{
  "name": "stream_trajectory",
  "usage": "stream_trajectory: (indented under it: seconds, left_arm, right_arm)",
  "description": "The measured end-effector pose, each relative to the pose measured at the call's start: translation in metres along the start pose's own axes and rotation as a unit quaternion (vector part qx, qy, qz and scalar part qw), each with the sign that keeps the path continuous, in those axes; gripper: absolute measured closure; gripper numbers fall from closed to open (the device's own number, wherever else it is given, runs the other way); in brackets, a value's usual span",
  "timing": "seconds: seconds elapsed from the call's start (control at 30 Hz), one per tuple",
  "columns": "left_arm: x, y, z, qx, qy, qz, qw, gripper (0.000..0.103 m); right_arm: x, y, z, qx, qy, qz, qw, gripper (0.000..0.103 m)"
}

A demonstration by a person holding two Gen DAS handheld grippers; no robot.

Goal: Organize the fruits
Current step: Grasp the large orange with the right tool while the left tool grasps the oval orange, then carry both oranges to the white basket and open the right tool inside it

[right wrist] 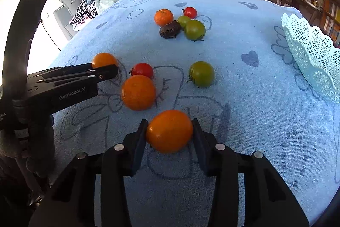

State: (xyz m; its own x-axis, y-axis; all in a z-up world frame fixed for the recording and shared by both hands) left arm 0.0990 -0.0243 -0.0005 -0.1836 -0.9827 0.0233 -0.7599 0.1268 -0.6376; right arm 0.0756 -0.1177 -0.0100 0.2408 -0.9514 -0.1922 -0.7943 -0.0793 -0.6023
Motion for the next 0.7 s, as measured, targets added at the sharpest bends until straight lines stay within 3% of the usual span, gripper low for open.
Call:
stream_trajectory:
  seconds: [0.37, 0.7]
  left_arm:
    - [0.002, -0.007, -0.020, 0.021, 0.003, -0.002, 0.9998, 0.058]
    - [0.026, -0.025, -0.043, 0.053, 0.005, 0.024, 0.9983, 0.058]
  right_arm:
    - [0.009, -0.005, -0.022, 0.028, -0.014, 0.018, 0.999, 0.060]
    - [0.036, -0.017, -0.049, 0.067, 0.008, 0.041, 0.997, 0.060]
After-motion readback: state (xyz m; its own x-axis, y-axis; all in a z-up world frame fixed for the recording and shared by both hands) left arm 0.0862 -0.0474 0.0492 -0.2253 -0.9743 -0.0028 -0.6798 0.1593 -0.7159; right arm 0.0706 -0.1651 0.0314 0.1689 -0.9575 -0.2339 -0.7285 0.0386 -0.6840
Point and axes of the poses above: each gripper's, at about its wrist camera, not at the fingertips, and z roughly the way its jaws point, x to its right, y to its underside, the point moved 3 cm from there along z, roughly the way its jaws point, and after that the axes turned 3 degrees about -y, right-handed, at the moved point
